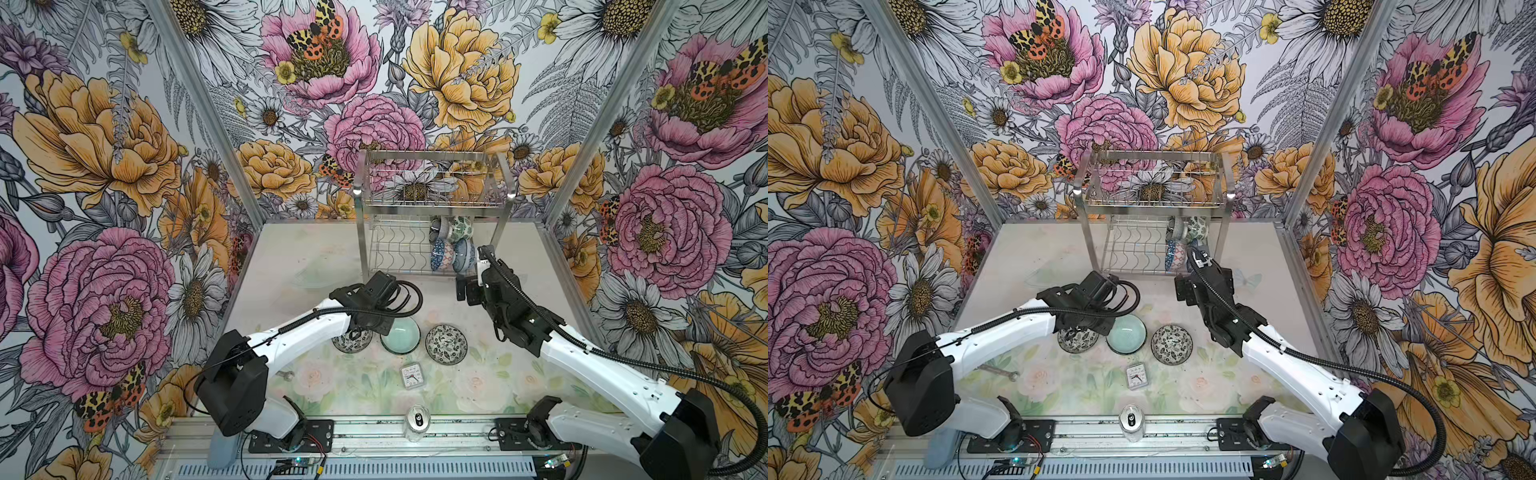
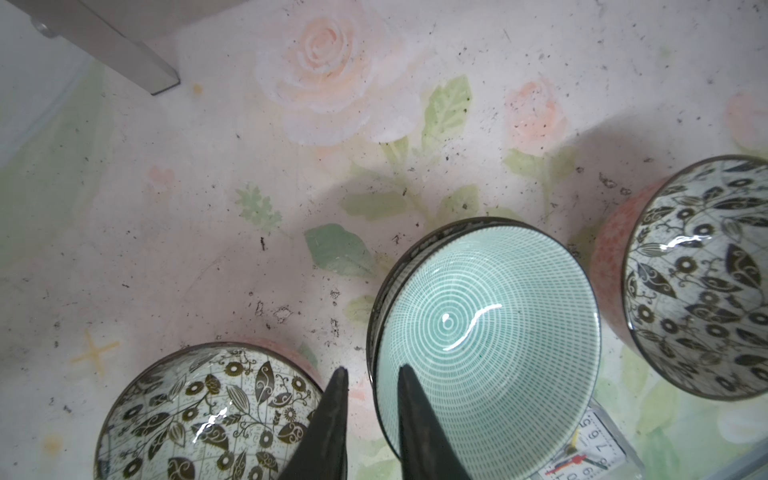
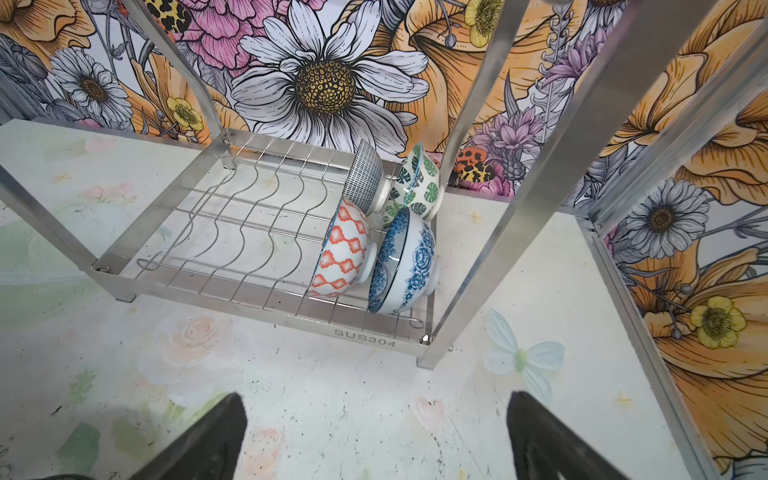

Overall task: Load the bowls into the dish rack
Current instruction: 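Lower the left gripper onto the pale green bowl rim and close on it, then lift the pale green bowl with the left gripper toward the right gripper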

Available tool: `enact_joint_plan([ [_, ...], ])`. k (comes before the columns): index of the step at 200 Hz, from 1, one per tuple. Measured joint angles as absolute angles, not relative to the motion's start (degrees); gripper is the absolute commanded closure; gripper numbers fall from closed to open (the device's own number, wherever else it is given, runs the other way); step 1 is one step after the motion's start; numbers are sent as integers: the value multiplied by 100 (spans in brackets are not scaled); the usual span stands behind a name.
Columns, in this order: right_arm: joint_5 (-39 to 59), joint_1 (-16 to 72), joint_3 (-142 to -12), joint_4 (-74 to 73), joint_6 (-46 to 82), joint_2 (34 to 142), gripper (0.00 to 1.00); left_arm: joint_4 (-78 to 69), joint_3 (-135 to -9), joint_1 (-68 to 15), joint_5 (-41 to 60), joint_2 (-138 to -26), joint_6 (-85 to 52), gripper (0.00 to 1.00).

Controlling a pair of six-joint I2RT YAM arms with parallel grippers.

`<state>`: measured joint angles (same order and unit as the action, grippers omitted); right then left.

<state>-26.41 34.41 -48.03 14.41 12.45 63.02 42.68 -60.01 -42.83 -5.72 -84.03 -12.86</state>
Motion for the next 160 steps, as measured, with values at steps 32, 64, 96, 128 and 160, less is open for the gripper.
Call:
enact_joint_plan([
  [32,-2620,3439,-4803,1441,1243,6311,0,4263,-6001,-4261,-523,-8554,-1291,67],
  [64,-2602,3406,-4803,1441,1243,6311,0,4213,-5999,-4235,-440,-8707,-1297,77],
  [96,-2602,3404,-4803,1441,1243,6311,0,4171,-5999,-4219,-355,-8761,-1304,85],
  [128,-2602,3404,-4803,1441,1245,6311,0,4165,-5999,-4213,-333,-8764,-1308,85],
  [160,-2602,3402,-4803,1441,1245,6311,0,4125,-5999,-4213,-331,-8803,-1308,85],
])
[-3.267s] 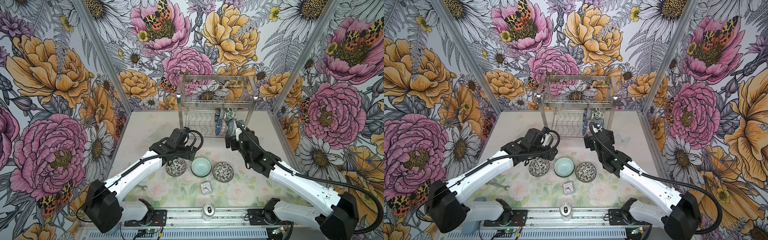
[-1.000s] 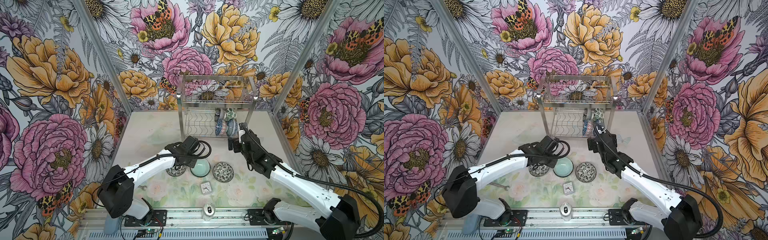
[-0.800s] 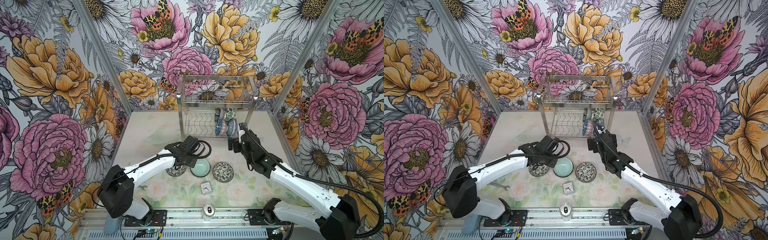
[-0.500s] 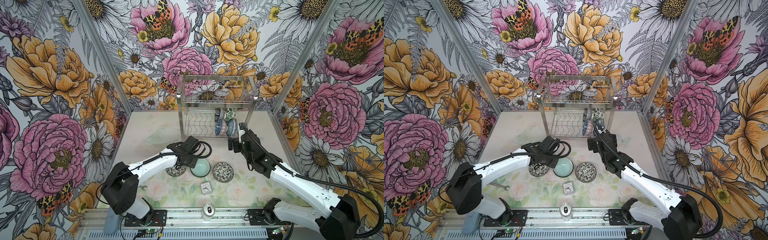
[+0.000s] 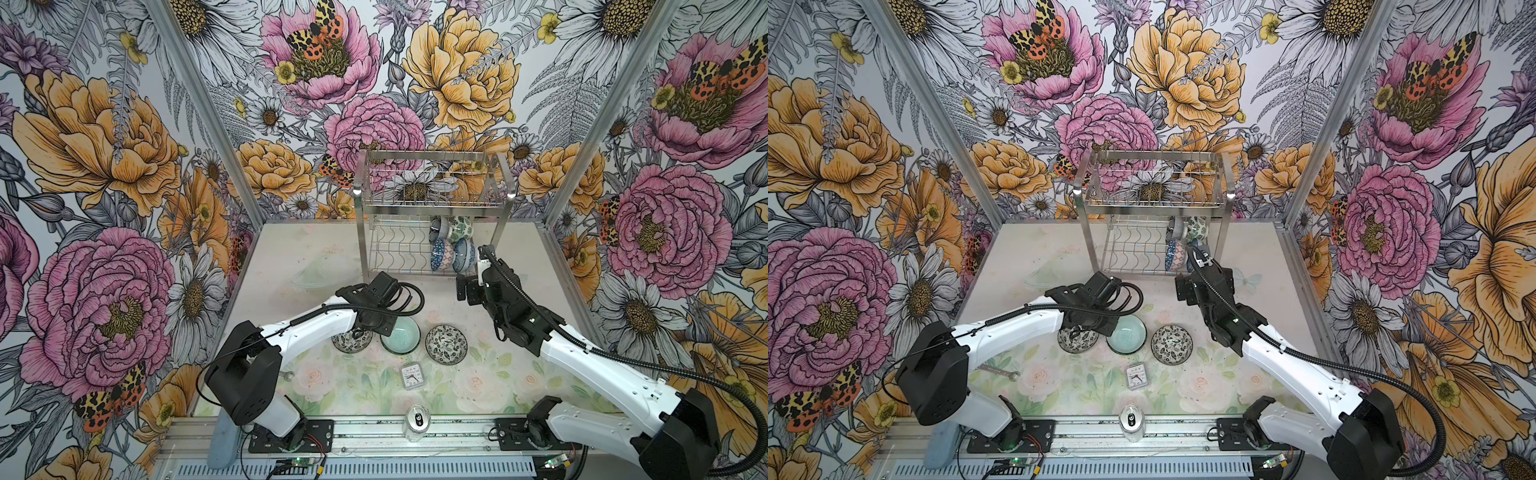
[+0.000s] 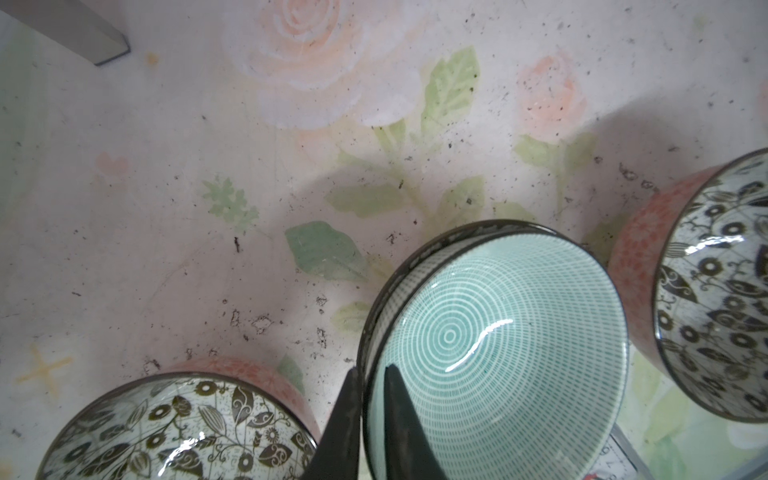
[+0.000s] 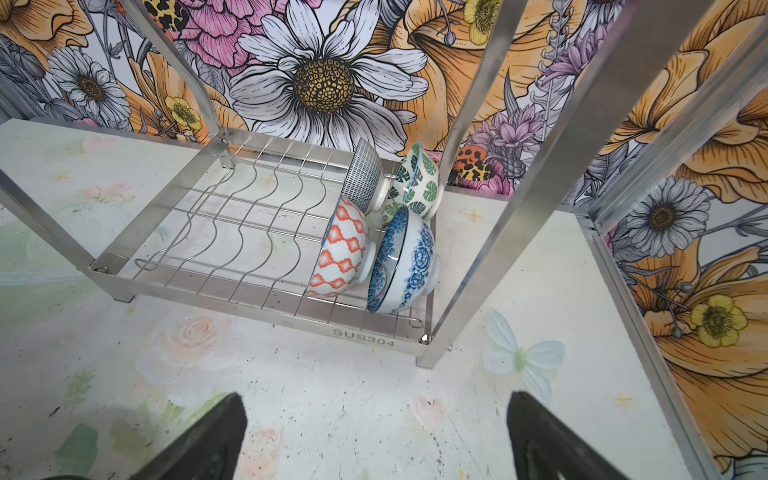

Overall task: Load the bowls into the dish rack
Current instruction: 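Lift the pale green bowl with the left gripper toward the right gripper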

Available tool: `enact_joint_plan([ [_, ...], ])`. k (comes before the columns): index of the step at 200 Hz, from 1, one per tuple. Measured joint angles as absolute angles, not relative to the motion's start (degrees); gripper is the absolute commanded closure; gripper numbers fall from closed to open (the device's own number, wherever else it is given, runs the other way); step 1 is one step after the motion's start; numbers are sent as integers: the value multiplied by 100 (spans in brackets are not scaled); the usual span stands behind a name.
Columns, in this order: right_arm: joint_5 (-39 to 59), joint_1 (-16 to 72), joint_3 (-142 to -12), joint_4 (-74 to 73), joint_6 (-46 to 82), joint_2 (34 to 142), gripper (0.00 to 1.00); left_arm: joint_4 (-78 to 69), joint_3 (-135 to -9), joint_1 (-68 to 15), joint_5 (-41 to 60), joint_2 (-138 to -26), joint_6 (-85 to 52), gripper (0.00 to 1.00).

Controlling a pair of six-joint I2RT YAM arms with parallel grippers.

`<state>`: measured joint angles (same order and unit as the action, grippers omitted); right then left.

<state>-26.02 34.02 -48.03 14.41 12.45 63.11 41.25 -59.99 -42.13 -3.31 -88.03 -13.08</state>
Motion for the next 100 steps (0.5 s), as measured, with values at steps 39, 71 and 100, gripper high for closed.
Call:
enact_joint_plan([
  [39,-2600,3378,-4803,1444,1245,6311,1,4086,-5999,-4209,-309,-8903,-1308,85],
  [71,-2602,3367,-4803,1450,1245,6311,0,4097,-5999,-4202,-272,-8910,-1313,97],
  [100,-2600,3367,-4803,1459,1245,6311,0,4095,-5999,-4178,-193,-8892,-1291,100],
])
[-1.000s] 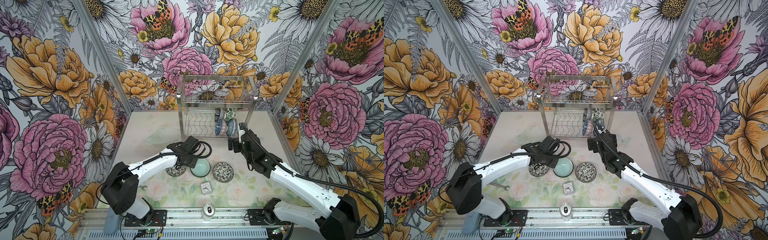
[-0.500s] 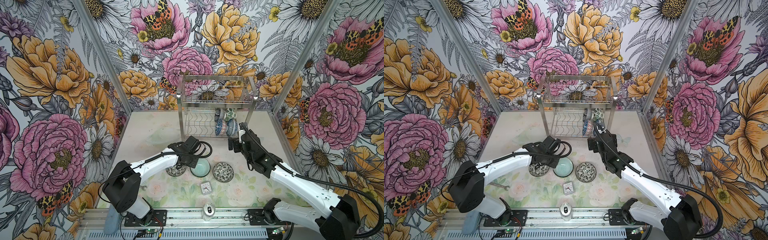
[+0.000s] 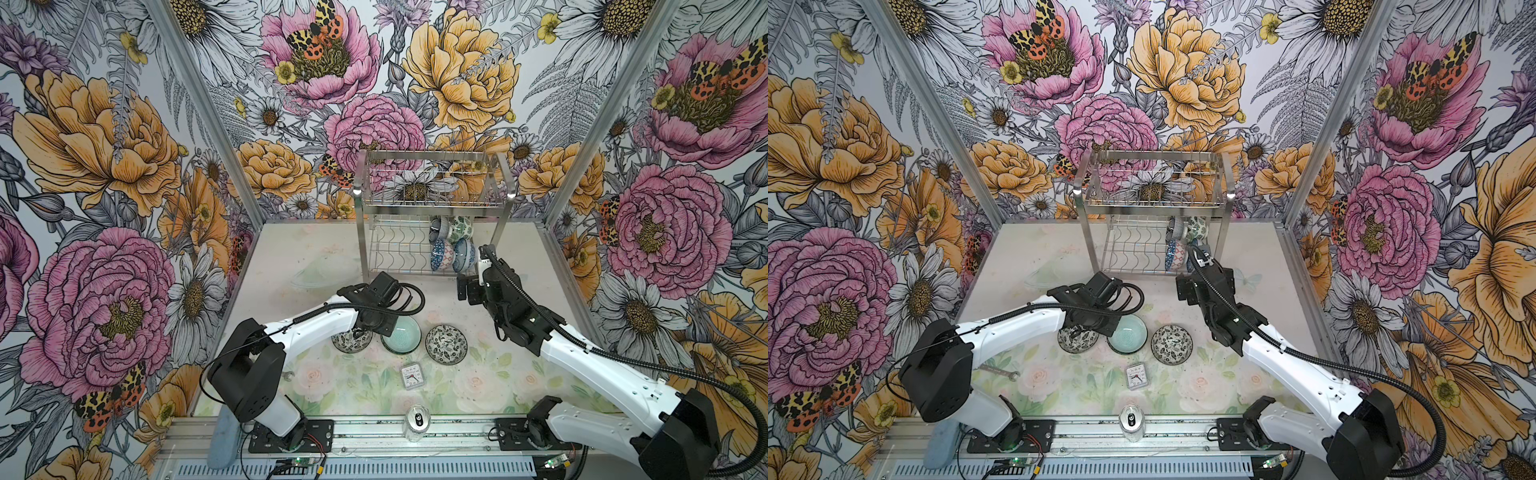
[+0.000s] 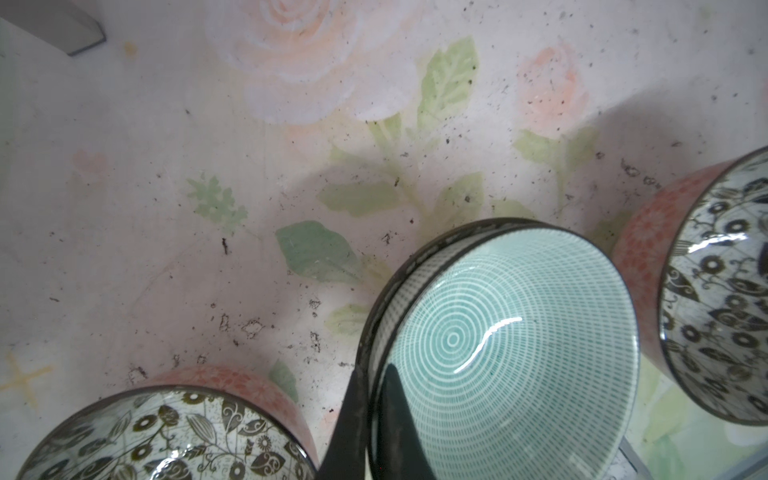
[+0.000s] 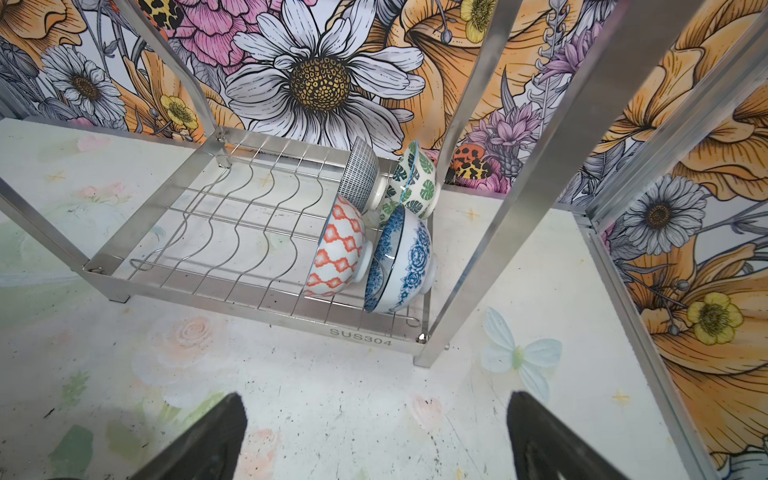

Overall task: Load the bowls into the dish rack
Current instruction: 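Lift the pale green bowl with the left gripper toward the right gripper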

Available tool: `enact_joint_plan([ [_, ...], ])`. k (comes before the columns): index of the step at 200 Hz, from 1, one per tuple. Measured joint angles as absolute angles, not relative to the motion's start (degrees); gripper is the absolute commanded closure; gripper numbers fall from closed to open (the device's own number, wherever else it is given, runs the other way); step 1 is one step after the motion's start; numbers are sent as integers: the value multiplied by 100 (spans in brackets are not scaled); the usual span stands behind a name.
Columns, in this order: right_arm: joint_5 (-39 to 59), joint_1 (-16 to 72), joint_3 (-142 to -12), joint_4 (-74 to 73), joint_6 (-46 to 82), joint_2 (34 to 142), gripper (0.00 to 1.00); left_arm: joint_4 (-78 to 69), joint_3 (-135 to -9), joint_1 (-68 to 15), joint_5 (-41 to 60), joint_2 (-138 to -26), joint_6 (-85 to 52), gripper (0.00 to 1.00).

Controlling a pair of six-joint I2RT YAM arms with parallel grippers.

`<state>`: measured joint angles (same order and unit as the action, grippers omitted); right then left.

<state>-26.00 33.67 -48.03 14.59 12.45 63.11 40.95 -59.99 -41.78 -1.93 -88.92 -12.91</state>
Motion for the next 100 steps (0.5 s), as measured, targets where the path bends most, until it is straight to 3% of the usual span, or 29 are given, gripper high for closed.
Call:
enact_joint_plan([
  [100,-2316,3367,-4805,1608,1313,6027,0,4276,-6418,-3988,-563,-7913,-1160,100],
])
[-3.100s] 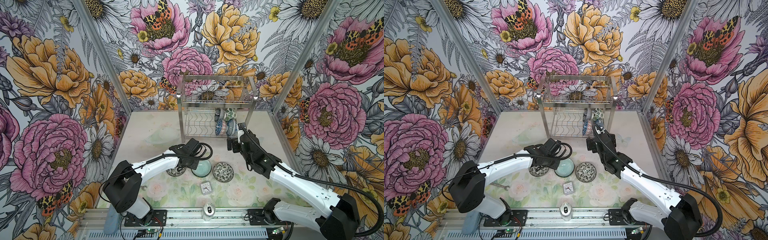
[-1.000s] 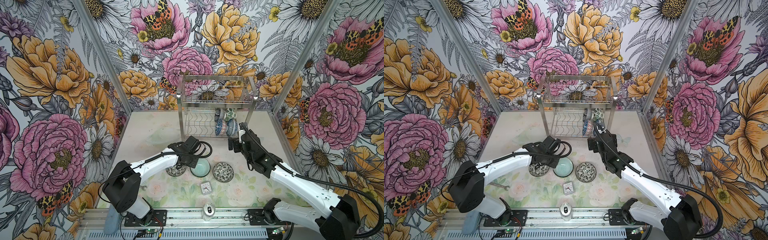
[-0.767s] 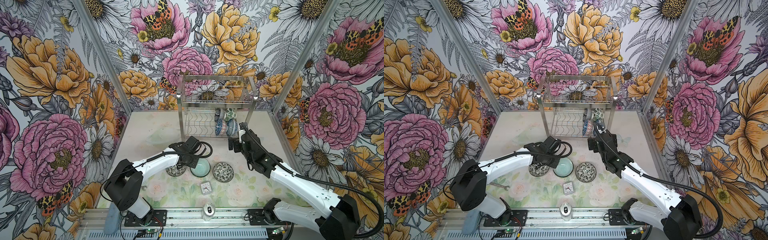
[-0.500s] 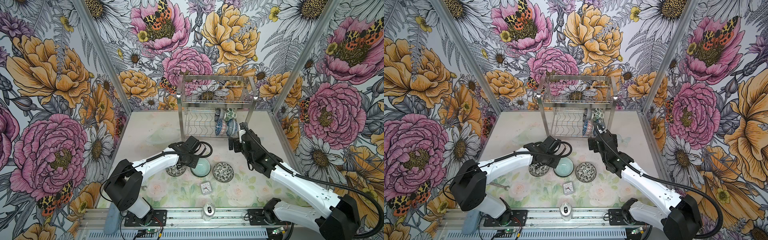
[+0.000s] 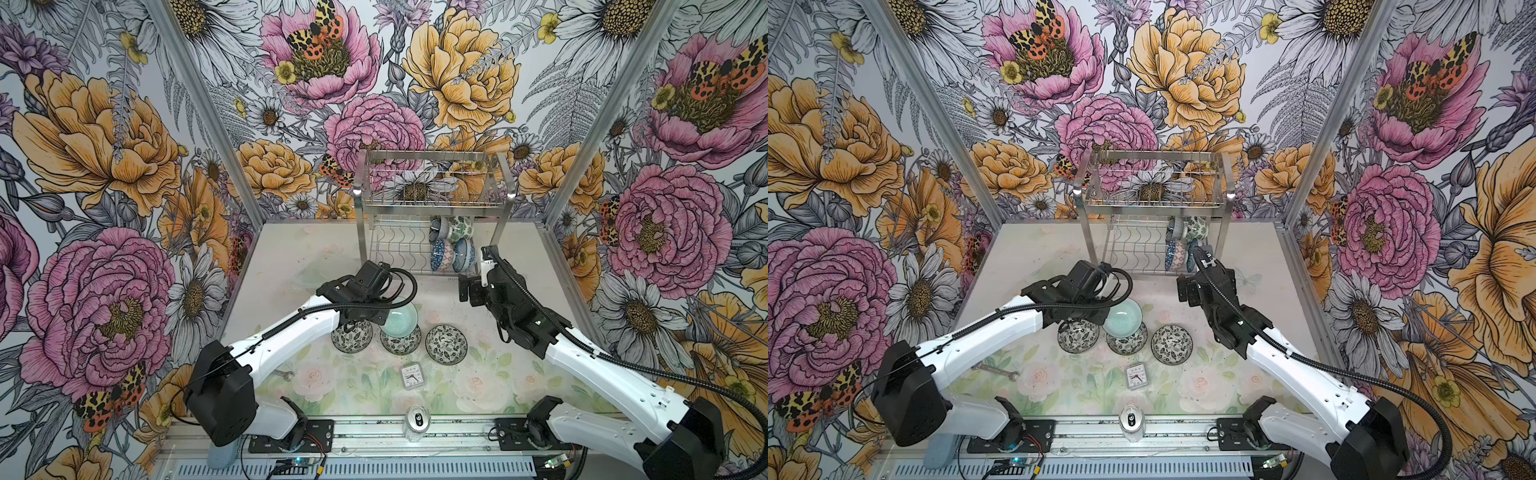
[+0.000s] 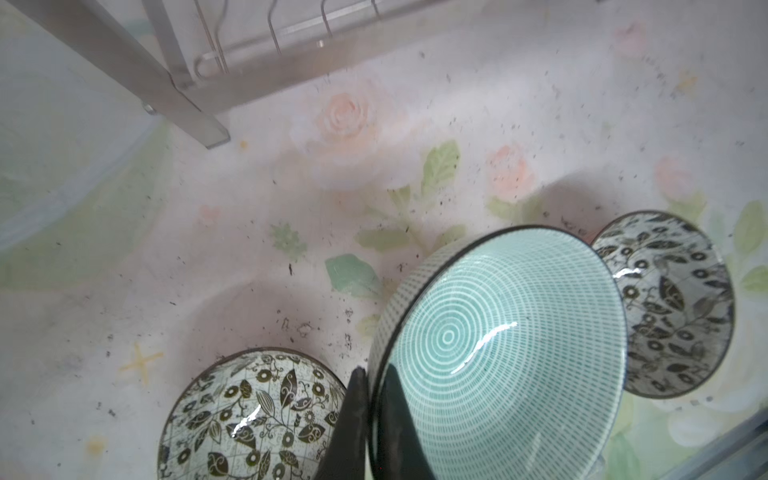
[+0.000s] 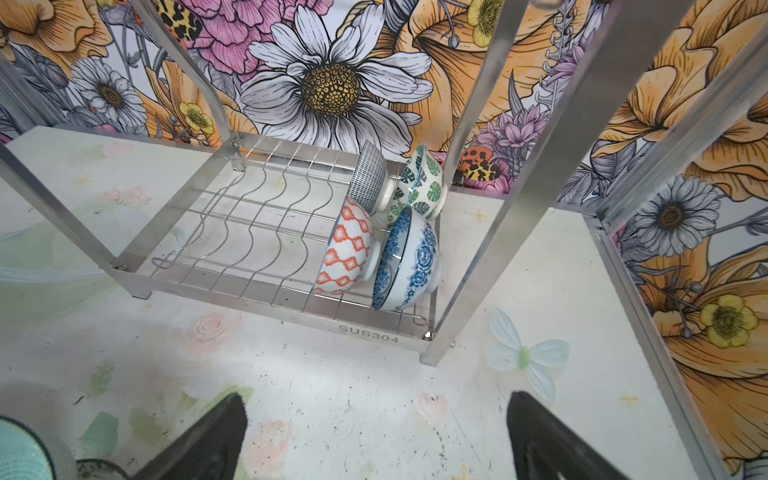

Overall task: Load the bowls into the dish rack
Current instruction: 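Lift the pale green bowl with the left gripper toward the right gripper, then grasp the pale green bowl with the right gripper while the left holds it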

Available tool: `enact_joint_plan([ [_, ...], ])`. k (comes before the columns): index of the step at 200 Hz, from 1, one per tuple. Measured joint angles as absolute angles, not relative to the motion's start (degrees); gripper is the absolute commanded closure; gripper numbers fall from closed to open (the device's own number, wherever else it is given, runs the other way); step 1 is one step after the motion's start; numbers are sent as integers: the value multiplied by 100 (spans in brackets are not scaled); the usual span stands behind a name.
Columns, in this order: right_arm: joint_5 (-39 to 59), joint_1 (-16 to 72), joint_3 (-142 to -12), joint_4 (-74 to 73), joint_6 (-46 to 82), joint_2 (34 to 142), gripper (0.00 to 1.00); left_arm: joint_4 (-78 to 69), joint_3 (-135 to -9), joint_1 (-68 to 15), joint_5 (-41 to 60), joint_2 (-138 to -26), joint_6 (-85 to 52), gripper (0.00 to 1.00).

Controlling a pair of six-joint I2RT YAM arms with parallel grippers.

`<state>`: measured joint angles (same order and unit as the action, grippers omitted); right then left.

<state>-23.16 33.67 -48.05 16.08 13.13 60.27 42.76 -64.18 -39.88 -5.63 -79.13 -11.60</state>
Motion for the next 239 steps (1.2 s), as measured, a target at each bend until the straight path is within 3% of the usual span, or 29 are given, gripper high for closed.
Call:
enact_joint_plan([
  [92,-899,3594,-5199,1433,1992,5970,0,2484,-6499,-4027,-952,-7738,-1332,100],
  [147,-506,3721,-5273,993,2574,6659,4,1826,-6499,-4145,-967,-7854,-1358,100],
  [214,-381,3721,-5349,388,3487,7456,31,1431,-6499,-4217,-972,-7918,-1378,100],
  [239,-370,3732,-5352,294,3765,7594,51,1387,-6499,-4254,-972,-7929,-1378,100],
])
